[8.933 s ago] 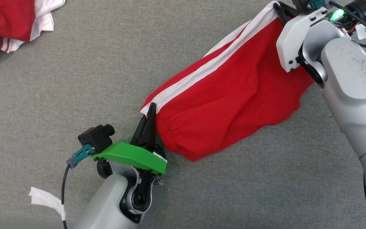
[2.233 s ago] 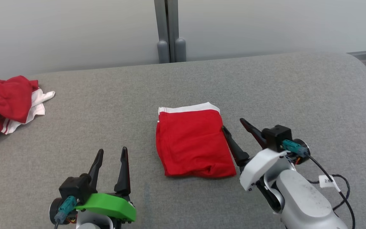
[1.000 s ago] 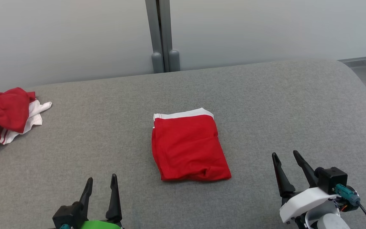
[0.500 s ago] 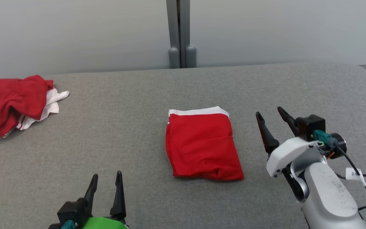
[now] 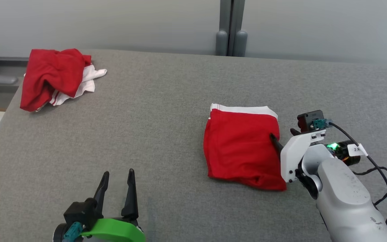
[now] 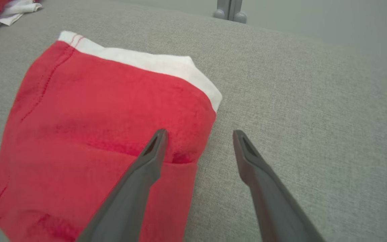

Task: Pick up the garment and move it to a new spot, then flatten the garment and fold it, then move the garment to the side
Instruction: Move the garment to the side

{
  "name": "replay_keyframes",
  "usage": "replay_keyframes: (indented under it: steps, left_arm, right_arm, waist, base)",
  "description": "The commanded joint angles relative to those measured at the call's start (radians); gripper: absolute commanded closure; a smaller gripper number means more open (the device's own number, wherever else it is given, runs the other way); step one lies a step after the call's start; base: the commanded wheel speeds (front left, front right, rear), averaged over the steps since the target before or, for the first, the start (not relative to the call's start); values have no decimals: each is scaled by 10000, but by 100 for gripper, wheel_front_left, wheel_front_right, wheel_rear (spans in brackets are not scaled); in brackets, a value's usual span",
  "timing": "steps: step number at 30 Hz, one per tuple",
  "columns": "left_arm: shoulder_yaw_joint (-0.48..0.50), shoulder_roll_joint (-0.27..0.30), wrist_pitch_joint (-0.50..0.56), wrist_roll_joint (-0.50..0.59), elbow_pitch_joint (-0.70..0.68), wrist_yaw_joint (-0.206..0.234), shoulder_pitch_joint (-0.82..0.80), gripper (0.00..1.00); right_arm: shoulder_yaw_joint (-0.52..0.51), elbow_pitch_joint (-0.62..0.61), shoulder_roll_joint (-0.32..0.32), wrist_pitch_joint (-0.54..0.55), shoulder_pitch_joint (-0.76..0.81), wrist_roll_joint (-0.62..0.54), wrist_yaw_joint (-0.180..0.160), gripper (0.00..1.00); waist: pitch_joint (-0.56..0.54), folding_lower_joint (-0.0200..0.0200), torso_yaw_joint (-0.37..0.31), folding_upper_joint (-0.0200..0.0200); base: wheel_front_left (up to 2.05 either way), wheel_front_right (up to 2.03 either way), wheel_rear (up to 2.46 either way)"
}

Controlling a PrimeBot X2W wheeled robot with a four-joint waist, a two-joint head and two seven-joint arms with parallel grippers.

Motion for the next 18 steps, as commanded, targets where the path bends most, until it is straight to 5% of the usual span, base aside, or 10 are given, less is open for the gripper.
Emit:
replay_keyframes:
  steps: [1,10,11,13,16,18]
  left_arm:
    - [-13,14,-6,-22,-48,24,-205,0]
    - [-91,13,-6,-159,-94,100,-373,0]
    - [-107,13,-6,-163,-102,106,-396,0]
    - [-139,13,-6,-172,-118,119,-441,0]
    - [-196,13,-6,-117,-173,129,-510,0]
    - [-236,13,-6,-48,-228,106,-557,0]
  right_arm:
    - [-134,214,-55,127,-144,-209,-12,0]
    - [-209,1422,-43,771,-494,-197,-12,0]
    - [-132,1523,-41,812,-537,-142,-12,8]
    - [32,1635,-40,762,-611,-28,-10,62]
    - [303,1744,-31,626,-755,117,-10,93]
    - [427,1756,-35,464,-899,212,-12,100]
  waist:
    - [484,0,472,-1]
    - [858,0,709,-1]
    - [885,0,705,-1]
    - [932,0,687,-1]
    - [1006,0,605,-1]
    - [1058,0,499,-1]
  base:
    - [0,0,0]
    - [0,0,0]
    - [0,0,0]
    - [0,0,0]
    - [0,0,0]
    - [0,0,0]
